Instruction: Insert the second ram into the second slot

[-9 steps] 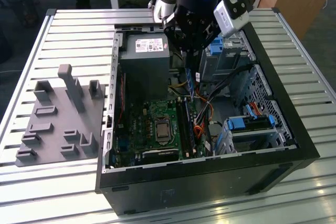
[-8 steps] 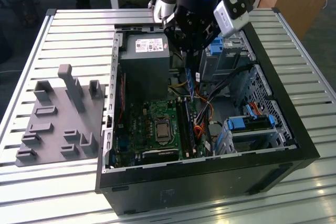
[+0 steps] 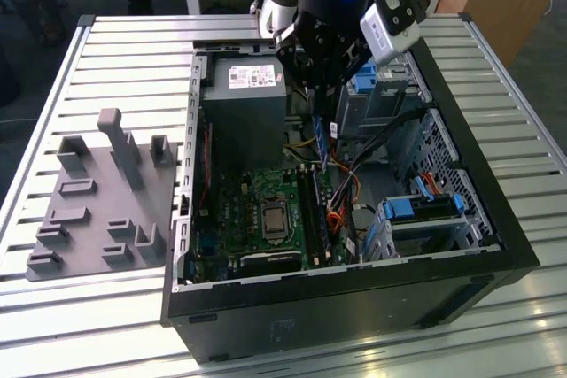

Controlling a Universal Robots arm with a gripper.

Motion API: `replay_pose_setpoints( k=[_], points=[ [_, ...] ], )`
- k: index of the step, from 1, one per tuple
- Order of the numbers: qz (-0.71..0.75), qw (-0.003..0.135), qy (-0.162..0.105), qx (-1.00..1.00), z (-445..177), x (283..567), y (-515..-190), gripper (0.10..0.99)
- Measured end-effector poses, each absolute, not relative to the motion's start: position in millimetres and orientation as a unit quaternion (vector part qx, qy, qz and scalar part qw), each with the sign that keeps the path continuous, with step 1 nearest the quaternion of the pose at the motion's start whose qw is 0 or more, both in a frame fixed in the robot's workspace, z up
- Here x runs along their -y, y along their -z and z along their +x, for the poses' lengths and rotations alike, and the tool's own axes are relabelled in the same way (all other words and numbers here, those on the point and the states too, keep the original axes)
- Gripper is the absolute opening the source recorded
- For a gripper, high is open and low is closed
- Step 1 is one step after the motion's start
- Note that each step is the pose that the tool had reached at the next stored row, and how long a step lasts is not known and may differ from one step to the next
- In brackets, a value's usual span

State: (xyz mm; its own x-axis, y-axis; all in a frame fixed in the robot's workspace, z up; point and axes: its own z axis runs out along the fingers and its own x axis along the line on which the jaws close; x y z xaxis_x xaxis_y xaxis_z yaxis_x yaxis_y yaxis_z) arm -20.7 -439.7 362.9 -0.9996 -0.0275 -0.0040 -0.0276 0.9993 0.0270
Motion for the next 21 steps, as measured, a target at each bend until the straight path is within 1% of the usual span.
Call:
replay_pose_setpoints(
  k=[21],
  points=[
    [-0.014,0.002,-0.014,-1.0,-20.7,439.7,-357.6,0.114]
  ],
)
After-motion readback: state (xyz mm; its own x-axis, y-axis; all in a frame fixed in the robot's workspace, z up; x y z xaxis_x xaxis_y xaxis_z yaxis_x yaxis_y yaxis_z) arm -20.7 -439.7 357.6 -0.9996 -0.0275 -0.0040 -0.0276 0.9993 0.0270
